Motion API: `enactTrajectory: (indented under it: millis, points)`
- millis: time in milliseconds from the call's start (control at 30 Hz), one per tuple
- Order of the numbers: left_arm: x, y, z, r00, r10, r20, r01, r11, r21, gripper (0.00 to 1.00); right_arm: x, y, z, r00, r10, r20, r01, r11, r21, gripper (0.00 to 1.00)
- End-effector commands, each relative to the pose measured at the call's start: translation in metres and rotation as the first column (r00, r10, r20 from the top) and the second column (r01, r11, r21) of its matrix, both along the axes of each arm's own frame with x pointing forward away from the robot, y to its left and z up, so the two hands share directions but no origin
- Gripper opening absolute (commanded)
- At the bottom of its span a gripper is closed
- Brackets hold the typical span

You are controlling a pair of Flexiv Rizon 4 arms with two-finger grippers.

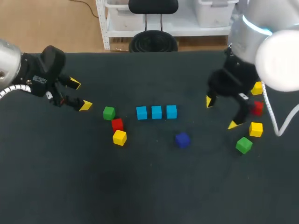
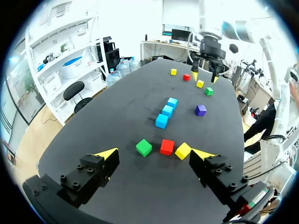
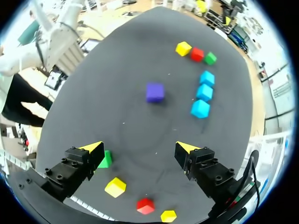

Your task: Place the blue cubes, place green cubes on the blue cubes, place the yellow cubes on the green cubes, then place the red cubes on the yellow cubes, and place purple cube on the red cubes.

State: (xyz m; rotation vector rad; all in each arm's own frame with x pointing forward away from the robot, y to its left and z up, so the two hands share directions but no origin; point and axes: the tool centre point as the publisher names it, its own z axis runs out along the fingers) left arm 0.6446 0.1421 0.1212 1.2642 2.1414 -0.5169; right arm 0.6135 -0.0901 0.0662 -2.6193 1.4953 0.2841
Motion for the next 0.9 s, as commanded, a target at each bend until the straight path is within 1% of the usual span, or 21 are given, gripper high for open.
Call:
enactTrajectory:
  millis: [33,333,533,767,900]
  points:
    - [-0.001,0.001,-0.001,1.0,-0.002,0.005,0.002,1.0,-0.006,1.0,-0.01,-0.007,0.001,1.0,0.027,0.005,-0.027,0.999,-0.024,1.0]
    - [-0.001,0.001,-0.001,1.0,-0.002,0.005,0.002,1.0,-0.006,1.0,-0.036,-0.034,0.004,0.997,0.08,0.001,-0.08,0.995,-0.058,1.0]
    - [-0.001,0.001,-0.001,1.0,-0.002,0.005,0.002,1.0,-0.006,1.0,-0.048,-0.052,0.001,0.998,0.063,0.003,-0.063,0.996,-0.068,1.0]
    - [-0.001,0.001,-0.001,1.0,-0.002,0.005,0.002,1.0,-0.006,1.0,-0.058,-0.064,-0.015,0.998,0.056,-0.006,-0.056,0.996,-0.074,1.0]
    - [-0.001,0.001,-0.001,1.0,-0.002,0.005,0.002,1.0,-0.006,1.0,-0.057,-0.067,-0.03,0.996,0.085,-0.014,-0.086,0.993,-0.079,1.0]
